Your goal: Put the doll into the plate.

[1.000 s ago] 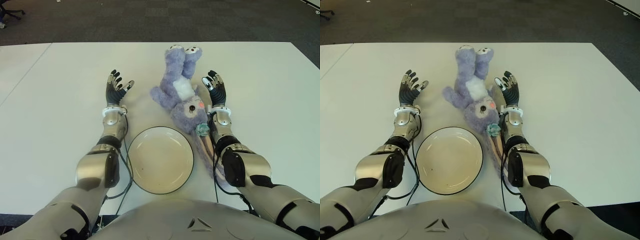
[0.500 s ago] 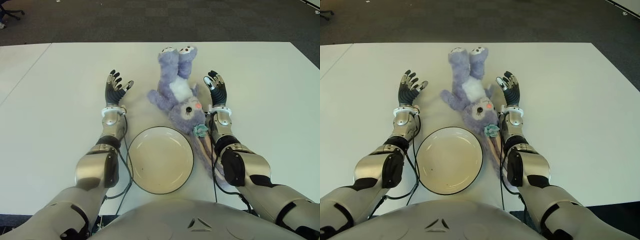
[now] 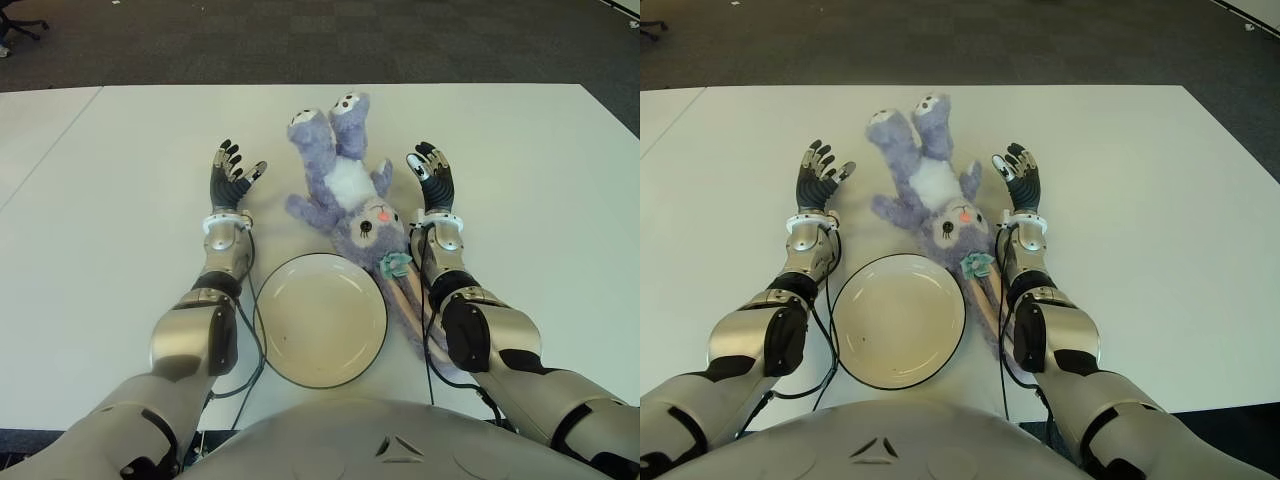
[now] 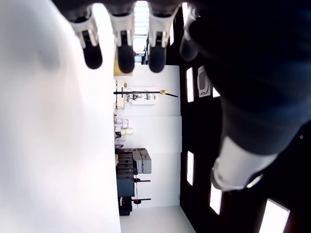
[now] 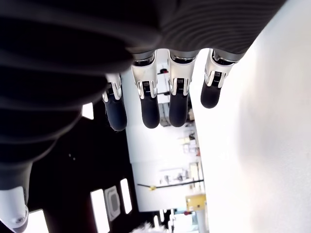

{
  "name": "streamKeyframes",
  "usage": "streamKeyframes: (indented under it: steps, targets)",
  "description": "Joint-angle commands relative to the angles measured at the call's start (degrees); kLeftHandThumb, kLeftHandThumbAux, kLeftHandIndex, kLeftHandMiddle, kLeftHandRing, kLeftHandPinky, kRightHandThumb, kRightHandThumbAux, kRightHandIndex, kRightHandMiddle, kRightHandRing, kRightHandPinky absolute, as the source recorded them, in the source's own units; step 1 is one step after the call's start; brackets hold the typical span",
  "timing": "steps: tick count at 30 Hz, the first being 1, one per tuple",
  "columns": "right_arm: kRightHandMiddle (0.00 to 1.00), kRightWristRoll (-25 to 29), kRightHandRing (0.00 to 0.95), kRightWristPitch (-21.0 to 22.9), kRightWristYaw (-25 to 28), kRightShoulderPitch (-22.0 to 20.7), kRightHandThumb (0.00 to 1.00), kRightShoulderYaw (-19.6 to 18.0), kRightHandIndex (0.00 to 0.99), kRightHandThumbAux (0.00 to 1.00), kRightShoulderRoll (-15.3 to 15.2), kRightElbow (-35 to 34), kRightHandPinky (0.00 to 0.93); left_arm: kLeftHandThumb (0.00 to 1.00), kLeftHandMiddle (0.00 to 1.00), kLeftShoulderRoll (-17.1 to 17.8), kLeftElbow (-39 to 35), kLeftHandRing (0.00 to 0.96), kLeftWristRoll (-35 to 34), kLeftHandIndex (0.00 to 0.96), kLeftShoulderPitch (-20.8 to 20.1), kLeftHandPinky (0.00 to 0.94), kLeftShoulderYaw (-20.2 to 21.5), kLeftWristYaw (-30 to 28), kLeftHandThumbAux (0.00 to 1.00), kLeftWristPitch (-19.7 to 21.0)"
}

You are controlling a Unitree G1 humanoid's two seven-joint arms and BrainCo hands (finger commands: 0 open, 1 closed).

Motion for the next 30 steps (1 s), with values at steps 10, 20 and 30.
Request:
streamKeyframes:
  steps: [10,20,30]
  targets:
    - [0.161,3.5,0.129,6.8,4.1,7.5,0.000,-2.4,0.144,0.663,2.3,4.6,0.125,0.057,0.103,-2.1,5.7,0.101,0.8,0.071,8.5,0.109,-0.7,1.0,0.766,3.9]
    - [0.103,4.3,0.085,7.9,10.1,8.3,0.000,-1.1,0.083,0.647,2.1,1.3,0.063,0.109,0.057,-7.2,-0.8,0.064,5.2,0.019,3.6,0.082,-7.9,2.4,0.715,0.3]
    - [0.040,2.4,0.023,11.0,10.6,8.2,0.021,3.0,0.031,0.610,2.2,-1.6,0.005,0.066,0.005,-4.6,-1.6,0.005,1.7,0.000,0.7,0.004,-10.1,-19.0,0.631,8.1]
